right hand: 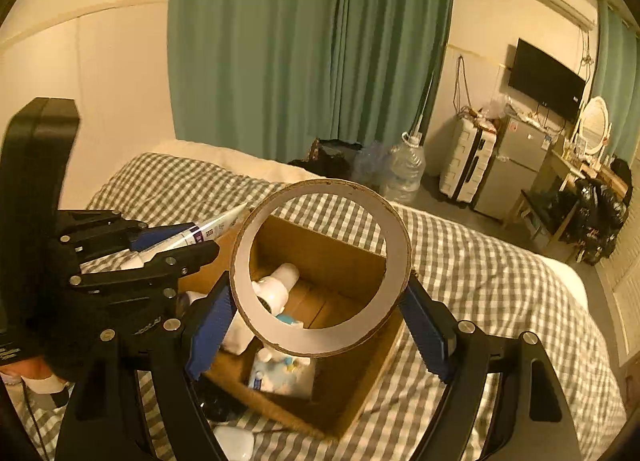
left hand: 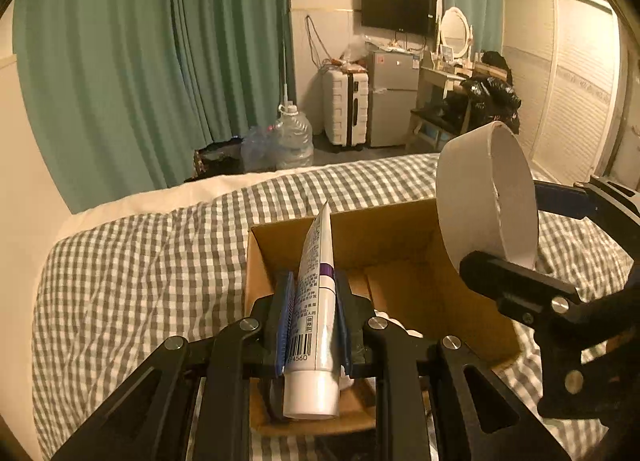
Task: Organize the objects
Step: 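Carry toothpaste and tape roll over the box while both grippers open to drop them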
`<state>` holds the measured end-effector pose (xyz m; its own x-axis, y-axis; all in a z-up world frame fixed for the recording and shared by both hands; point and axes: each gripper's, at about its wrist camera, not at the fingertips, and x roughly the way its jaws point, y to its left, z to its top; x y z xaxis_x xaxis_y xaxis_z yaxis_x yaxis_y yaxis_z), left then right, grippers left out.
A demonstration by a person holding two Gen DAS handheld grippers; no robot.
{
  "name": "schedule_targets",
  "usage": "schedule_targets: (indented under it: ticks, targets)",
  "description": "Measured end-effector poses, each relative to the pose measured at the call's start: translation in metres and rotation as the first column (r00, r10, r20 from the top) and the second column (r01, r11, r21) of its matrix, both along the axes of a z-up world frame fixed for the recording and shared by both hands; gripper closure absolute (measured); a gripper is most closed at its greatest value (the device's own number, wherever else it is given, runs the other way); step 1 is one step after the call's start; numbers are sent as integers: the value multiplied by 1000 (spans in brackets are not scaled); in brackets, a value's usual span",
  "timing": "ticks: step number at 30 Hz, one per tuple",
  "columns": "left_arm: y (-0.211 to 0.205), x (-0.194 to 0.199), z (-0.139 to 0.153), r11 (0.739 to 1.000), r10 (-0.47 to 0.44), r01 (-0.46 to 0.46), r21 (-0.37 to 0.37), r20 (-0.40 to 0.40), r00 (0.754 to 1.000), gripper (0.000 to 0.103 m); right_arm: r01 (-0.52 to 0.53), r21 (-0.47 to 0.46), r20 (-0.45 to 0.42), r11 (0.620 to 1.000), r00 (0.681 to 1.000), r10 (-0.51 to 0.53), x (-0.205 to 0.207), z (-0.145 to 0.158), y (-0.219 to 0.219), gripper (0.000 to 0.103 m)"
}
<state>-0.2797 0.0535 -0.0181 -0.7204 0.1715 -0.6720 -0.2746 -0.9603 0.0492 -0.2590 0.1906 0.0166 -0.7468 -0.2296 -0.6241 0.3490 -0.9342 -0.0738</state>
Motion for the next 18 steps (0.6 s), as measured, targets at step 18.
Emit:
schedule_targets:
  ticks: [18]
  targets:
    - [8, -36, -60, 999, -10, 7, 31, 94, 996, 83, 33, -2, 130, 999, 991, -32, -41, -72, 9, 22]
